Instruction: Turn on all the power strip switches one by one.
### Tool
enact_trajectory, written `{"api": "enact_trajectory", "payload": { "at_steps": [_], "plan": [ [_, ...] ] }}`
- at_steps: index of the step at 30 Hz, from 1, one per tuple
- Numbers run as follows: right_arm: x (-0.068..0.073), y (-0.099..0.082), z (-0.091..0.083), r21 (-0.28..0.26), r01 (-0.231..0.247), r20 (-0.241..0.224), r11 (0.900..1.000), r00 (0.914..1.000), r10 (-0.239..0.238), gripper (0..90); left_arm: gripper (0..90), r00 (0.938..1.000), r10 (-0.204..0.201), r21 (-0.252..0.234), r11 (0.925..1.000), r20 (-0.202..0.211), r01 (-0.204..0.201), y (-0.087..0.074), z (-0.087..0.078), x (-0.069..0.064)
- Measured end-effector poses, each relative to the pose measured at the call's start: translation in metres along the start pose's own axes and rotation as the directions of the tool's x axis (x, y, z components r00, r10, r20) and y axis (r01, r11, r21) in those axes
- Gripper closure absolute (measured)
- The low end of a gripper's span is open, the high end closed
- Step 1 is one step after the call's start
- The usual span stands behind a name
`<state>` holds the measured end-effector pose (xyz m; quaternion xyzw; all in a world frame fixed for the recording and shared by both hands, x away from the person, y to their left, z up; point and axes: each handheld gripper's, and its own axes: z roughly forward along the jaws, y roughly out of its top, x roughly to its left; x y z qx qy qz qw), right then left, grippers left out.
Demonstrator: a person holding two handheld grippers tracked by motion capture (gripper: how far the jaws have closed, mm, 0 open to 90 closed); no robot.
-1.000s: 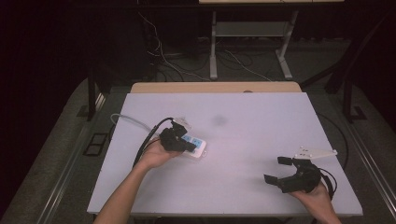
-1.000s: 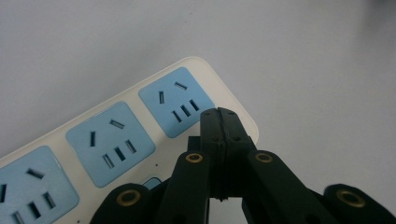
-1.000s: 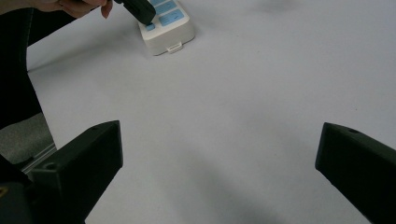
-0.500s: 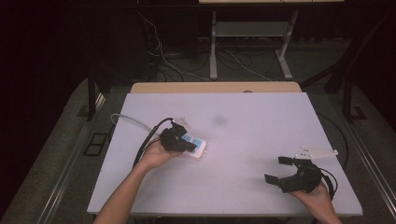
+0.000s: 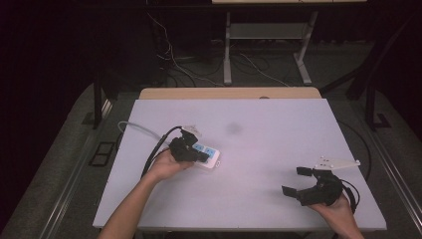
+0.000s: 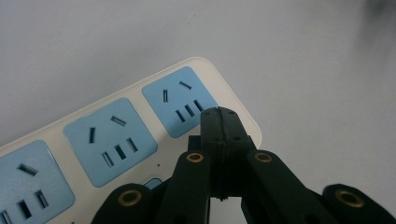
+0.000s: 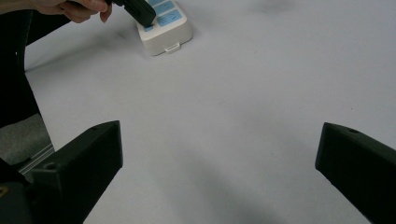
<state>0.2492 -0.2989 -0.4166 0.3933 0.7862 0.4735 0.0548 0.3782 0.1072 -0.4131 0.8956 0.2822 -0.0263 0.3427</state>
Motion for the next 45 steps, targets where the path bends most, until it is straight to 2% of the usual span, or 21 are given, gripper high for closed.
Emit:
{"api": "enact_trajectory", "payload": {
  "at_steps": [6, 10, 18, 21, 23, 34, 45],
  "plan": [
    [0.000, 0.000, 0.000, -0.001, 0.000, 0.000, 1.0000, 1.0000, 0.000, 0.6, 90.0, 0.9998, -0.010, 0.003, 0.9999, 0.015, 0.010, 0.000, 0.000, 0.003],
    [-0.001, 0.000, -0.001, -0.004, -0.002, -0.001, 1.0000, 1.0000, 0.002, 0.6, 90.0, 0.9999, -0.014, 0.016, 0.9998, 0.007, 0.014, 0.001, 0.001, 0.002],
    [-0.001, 0.000, -0.001, -0.005, -0.006, 0.002, 1.0000, 1.0000, 0.006, 0.6, 89.9, 1.0000, -0.005, 0.014, 0.9999, -0.007, 0.005, 0.001, 0.001, -0.001],
    [-0.002, 0.000, -0.001, -0.005, -0.006, 0.003, 1.0000, 1.0000, 0.006, 0.6, 89.8, 0.9993, 0.023, 0.017, 0.9996, -0.030, -0.022, 0.001, 0.001, -0.004],
    [-0.002, 0.000, -0.001, -0.006, -0.006, 0.002, 1.0000, 1.0000, 0.006, 0.6, 89.8, 0.9991, 0.026, 0.012, 0.9996, -0.035, -0.026, 0.001, 0.000, -0.006],
    [-0.003, -0.001, -0.001, -0.005, -0.008, 0.003, 1.0000, 1.0000, 0.008, 0.6, 89.7, 0.9979, 0.062, 0.015, 0.9980, -0.017, -0.062, 0.004, -0.003, -0.014],
    [-0.003, -0.001, -0.001, -0.006, -0.008, 0.005, 0.9999, 1.0000, 0.008, 0.6, 89.6, 0.9977, 0.052, -0.019, 0.9984, -0.043, -0.053, 0.007, -0.023, -0.010]
  ]
}}
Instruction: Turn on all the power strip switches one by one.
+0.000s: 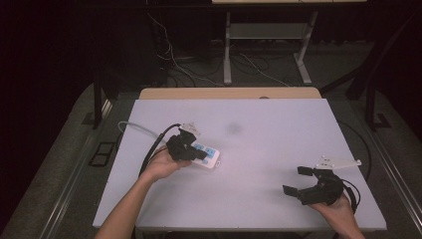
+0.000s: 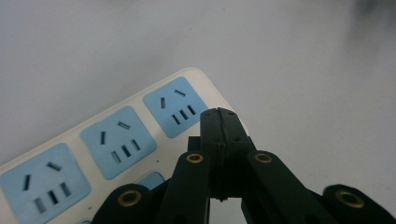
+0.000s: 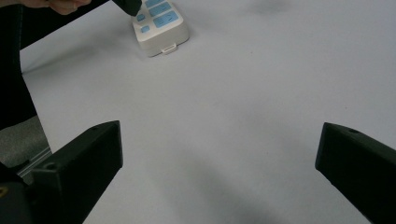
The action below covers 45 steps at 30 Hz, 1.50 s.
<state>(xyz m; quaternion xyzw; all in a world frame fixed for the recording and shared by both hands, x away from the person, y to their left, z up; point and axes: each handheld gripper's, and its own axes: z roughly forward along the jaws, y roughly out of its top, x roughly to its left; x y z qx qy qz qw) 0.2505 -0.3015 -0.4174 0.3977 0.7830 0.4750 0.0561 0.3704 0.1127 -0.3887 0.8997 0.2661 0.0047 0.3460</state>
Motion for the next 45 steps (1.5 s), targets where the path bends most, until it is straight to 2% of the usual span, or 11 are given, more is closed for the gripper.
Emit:
{"api": "enact_trajectory", "payload": {
  "at_steps": [8, 19, 37, 45],
  "plan": [
    [0.000, 0.000, 0.000, -0.001, -0.002, -0.001, 1.0000, 1.0000, 0.002, 0.5, 89.6, 0.9998, -0.005, -0.015, 0.9999, -0.018, 0.005, 0.001, -0.015, 0.004],
    [0.000, 0.000, 0.000, -0.001, -0.002, 0.000, 1.0000, 1.0000, 0.002, 0.5, 89.6, 0.9989, -0.026, -0.026, 0.9993, -0.040, 0.025, -0.005, -0.022, 0.012],
    [0.000, 0.000, 0.000, 0.001, -0.001, -0.001, 1.0000, 1.0000, 0.001, 0.6, 89.6, 0.9957, -0.070, -0.011, 0.9975, -0.060, 0.070, -0.015, -0.016, 0.025],
    [0.000, 0.000, 0.000, 0.001, 0.000, -0.002, 1.0000, 1.0000, 0.000, 0.6, 89.5, 0.9959, -0.071, 0.006, 0.9974, -0.055, 0.071, -0.018, -0.008, 0.026]
  ]
}}
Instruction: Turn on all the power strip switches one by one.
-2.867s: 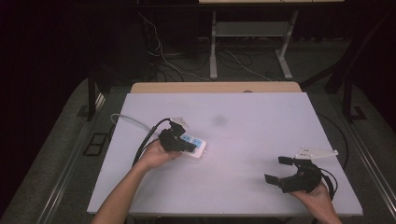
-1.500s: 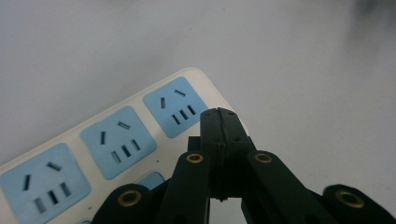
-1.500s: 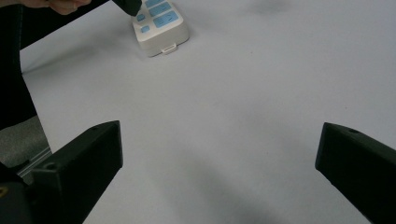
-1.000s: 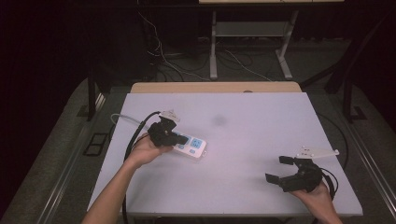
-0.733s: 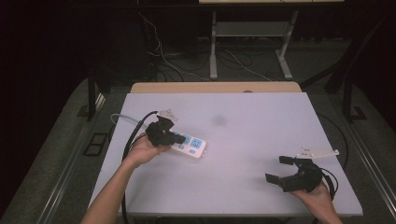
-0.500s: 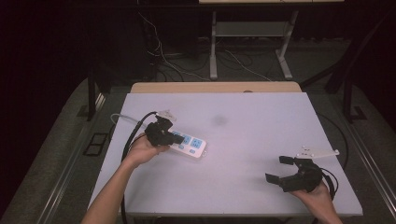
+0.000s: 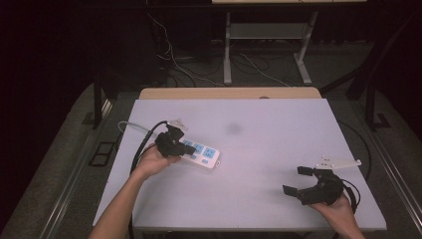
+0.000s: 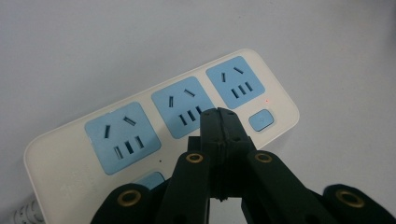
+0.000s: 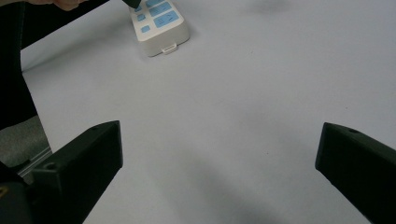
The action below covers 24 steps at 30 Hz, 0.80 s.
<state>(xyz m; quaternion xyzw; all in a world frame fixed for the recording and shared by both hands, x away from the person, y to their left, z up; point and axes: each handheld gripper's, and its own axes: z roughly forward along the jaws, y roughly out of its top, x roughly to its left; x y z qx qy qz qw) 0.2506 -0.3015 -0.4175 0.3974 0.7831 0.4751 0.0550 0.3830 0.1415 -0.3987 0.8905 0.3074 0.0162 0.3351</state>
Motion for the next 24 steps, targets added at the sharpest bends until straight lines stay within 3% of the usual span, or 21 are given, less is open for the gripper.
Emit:
{"api": "enact_trajectory", "payload": {
  "at_steps": [24],
  "plan": [
    [-0.0001, -0.0002, 0.0003, 0.003, 0.000, -0.001, 1.0000, 1.0000, 0.000, 0.6, 89.3, 0.9999, -0.015, 0.016, 0.9998, 0.007, 0.015, -0.0037, 0.0071, 0.0021]
  ]
}}
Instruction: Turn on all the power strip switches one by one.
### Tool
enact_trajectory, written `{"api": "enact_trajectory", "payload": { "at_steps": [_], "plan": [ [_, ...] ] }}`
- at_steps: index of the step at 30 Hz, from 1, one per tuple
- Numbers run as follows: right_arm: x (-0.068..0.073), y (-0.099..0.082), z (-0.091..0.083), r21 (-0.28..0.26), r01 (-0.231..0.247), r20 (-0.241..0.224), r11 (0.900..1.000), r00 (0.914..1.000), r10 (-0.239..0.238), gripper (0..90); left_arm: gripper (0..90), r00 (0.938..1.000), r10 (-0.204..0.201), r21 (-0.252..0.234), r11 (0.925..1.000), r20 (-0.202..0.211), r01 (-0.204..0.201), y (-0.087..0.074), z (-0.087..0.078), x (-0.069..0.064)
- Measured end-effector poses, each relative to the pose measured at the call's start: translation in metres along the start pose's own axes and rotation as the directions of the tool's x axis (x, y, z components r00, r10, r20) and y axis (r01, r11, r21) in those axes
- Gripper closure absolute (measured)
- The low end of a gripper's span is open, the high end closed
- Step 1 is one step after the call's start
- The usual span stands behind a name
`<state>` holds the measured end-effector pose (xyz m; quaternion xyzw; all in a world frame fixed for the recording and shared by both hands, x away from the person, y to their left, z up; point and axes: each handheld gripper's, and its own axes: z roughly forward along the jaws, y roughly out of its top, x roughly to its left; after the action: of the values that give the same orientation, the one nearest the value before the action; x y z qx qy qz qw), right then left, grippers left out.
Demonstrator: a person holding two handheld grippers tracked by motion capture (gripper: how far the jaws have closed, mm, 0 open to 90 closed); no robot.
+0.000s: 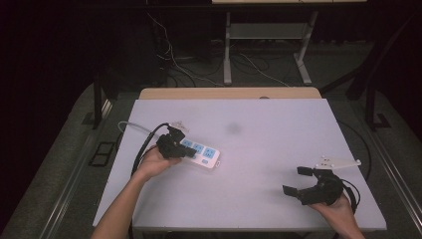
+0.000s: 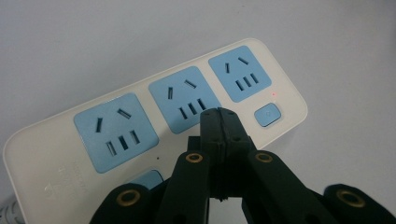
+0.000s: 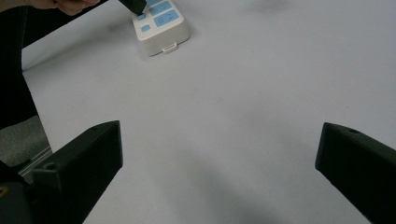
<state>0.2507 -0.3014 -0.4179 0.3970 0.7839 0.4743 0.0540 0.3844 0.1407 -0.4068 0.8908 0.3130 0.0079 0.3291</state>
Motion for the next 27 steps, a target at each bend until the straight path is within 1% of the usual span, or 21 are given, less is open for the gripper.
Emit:
{"api": "enact_trajectory", "payload": {
  "at_steps": [7, 12, 15, 18, 22, 24, 27],
  "plan": [
    [-0.0001, 0.0000, 0.0002, 0.000, 0.001, 0.000, 1.0000, 1.0000, -0.001, 0.5, 89.4, 1.0000, -0.005, 0.002, 1.0000, 0.002, 0.005, -0.0007, 0.0009, 0.0008],
    [0.0001, 0.0000, 0.0001, -0.001, 0.003, 0.001, 1.0000, 1.0000, -0.003, 0.6, 89.5, 0.9994, -0.032, -0.007, 0.9995, 0.015, 0.032, -0.0025, 0.0017, 0.0029],
    [0.0002, -0.0001, 0.0002, 0.000, 0.002, 0.003, 1.0000, 1.0000, -0.002, 0.6, 89.5, 0.9999, -0.016, -0.002, 0.9999, 0.003, 0.016, -0.0019, 0.0019, 0.0013],
    [0.0001, 0.0003, 0.0008, 0.001, -0.001, 0.005, 1.0000, 1.0000, 0.001, 0.6, 89.6, 0.9998, -0.017, -0.002, 0.9998, 0.001, 0.017, -0.0021, 0.0023, 0.0009],
    [0.0001, 0.0001, 0.0012, 0.002, -0.001, 0.005, 1.0000, 1.0000, 0.001, 0.6, 89.7, 0.9996, -0.028, -0.007, 0.9996, 0.012, 0.028, -0.0030, 0.0025, 0.0026],
    [0.0003, 0.0001, 0.0008, 0.001, -0.001, 0.006, 1.0000, 1.0000, 0.001, 0.6, 89.7, 0.9998, -0.019, -0.008, 0.9998, 0.004, 0.019, -0.0032, 0.0025, 0.0012],
    [-0.0002, 0.0001, 0.0005, 0.000, -0.005, 0.006, 1.0000, 1.0000, 0.005, 0.6, 89.8, 0.9997, -0.024, -0.011, 0.9996, 0.000, 0.024, -0.0038, 0.0027, 0.0009]
  ]
}}
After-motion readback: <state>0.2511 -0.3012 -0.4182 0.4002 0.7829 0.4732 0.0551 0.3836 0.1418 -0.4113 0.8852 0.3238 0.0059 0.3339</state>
